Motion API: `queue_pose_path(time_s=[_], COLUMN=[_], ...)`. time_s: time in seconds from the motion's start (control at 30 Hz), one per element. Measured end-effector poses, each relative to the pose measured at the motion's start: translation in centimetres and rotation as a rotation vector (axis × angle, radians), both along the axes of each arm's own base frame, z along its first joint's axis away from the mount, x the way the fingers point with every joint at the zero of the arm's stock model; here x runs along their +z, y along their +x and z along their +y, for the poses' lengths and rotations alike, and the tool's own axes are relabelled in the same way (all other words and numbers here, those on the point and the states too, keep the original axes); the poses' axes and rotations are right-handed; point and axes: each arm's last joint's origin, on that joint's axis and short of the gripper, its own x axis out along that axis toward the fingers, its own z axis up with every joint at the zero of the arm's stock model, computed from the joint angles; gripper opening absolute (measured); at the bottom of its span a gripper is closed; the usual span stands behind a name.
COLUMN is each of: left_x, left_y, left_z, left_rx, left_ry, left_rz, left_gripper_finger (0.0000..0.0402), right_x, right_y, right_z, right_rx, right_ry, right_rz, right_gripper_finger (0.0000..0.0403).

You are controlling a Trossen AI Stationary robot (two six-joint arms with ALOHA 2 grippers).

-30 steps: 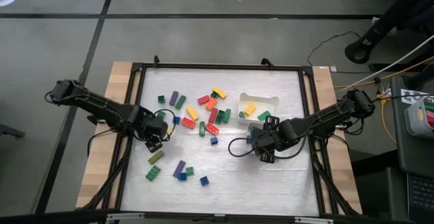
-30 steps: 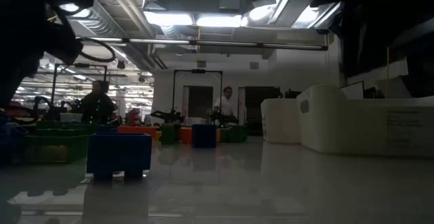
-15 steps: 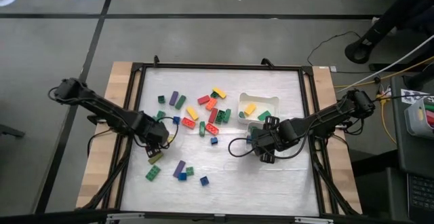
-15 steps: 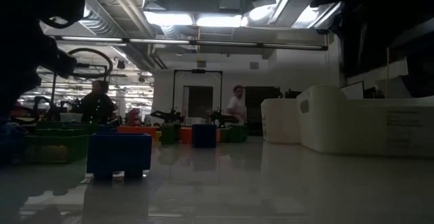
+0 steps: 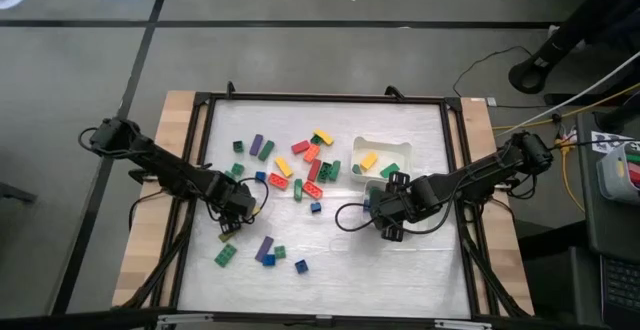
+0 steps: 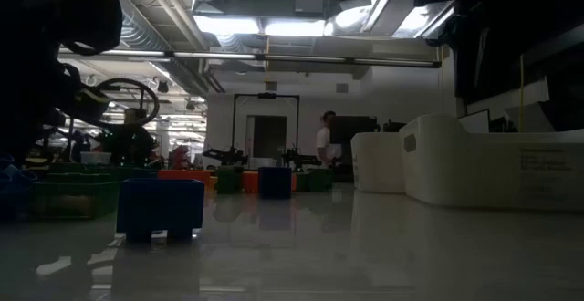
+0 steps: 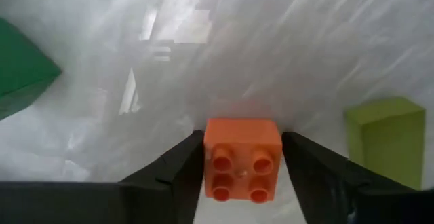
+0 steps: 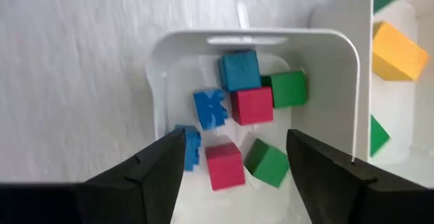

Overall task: Sort blocks by size
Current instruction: Put the orange cube game piece into the bottom white bin

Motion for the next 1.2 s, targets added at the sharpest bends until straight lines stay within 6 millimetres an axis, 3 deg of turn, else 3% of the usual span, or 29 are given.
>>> queue_pose_path(time_s=[0.17, 0.3, 0.5, 0.83, 1.0, 1.2], left_x=[0.0, 0.2, 1.5, 5.8, 8.3, 10.3], left_y=[0.0, 0.3, 2.5, 8.9, 10.4, 11.1], left_z=[0.0, -0.1, -0.8, -1.0, -0.7, -0.5], left_rx=[0.058, 0.141, 0.211, 0.168, 0.092, 0.05], left_ry=[-0.016, -0.023, -0.095, -0.324, -0.359, -0.359], left_rz=[-0.002, -0.016, -0.193, -0.871, -1.172, -1.399], left_gripper_finger=[0.0122, 0.0122, 0.0122, 0.0133, 0.0135, 0.0137], right_x=[0.1, 0.1, 0.5, 2.3, 3.3, 4.6], right_y=[0.4, 0.6, 1.7, 4.3, 5.2, 6.5], right_z=[0.1, 0.2, 0.7, 1.7, 2.0, 2.4], right_rx=[0.005, 0.031, 0.134, 0.376, 0.531, 0.614], right_ry=[0.015, 0.017, 0.027, -0.042, -0.129, -0.29], right_rz=[-0.037, -0.057, -0.167, -0.485, -0.605, -0.777], right_gripper_finger=[0.0253, 0.0253, 0.0253, 0.0253, 0.0253, 0.0253])
